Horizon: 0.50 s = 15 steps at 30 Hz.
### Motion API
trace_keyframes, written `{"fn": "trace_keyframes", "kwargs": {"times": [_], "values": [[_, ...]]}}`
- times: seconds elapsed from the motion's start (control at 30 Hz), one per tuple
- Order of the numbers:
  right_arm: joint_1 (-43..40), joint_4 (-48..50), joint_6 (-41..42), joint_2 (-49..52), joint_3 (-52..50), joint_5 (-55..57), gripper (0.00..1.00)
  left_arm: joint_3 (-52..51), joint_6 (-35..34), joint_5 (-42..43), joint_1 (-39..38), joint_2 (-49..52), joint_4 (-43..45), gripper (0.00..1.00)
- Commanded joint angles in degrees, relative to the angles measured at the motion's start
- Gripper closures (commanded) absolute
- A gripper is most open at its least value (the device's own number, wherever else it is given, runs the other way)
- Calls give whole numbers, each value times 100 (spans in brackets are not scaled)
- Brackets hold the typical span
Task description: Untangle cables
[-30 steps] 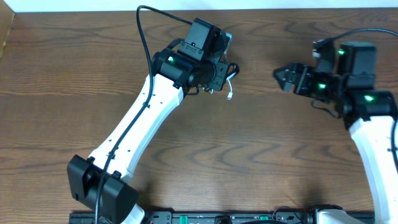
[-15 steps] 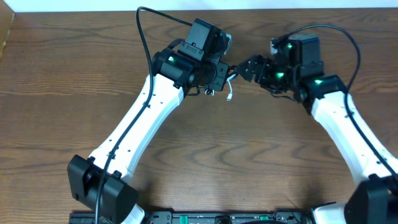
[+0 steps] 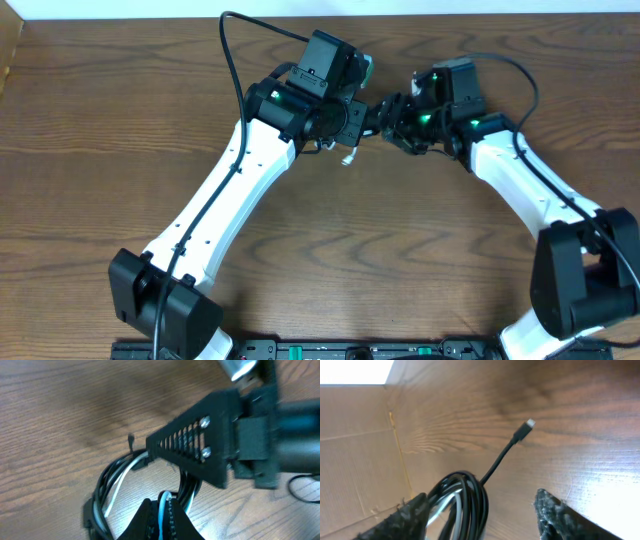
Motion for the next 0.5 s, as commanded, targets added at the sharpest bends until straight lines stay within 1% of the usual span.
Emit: {"fn": "trace_keyframes", "kwargs": {"times": [0.0, 0.07, 0.13, 0.23, 0.4, 0.47], "values": [[59, -72, 61, 262, 98, -269, 45, 61, -52, 72, 31, 2, 164, 92], [59, -72, 59, 380, 98, -402, 56, 61, -55, 72, 28, 0, 293, 93], [59, -74, 42, 448, 98, -505, 62, 61, -59, 72, 28, 0, 413, 92], [59, -127, -221, 461, 98, -588, 64, 63, -153, 70, 39, -2, 570, 93], [59, -304, -614, 461, 98, -588, 72, 63, -450, 72, 129, -68, 752, 93], [59, -367, -815, 461, 98, -586, 73, 63, -577, 72, 205, -153, 782, 92]]}}
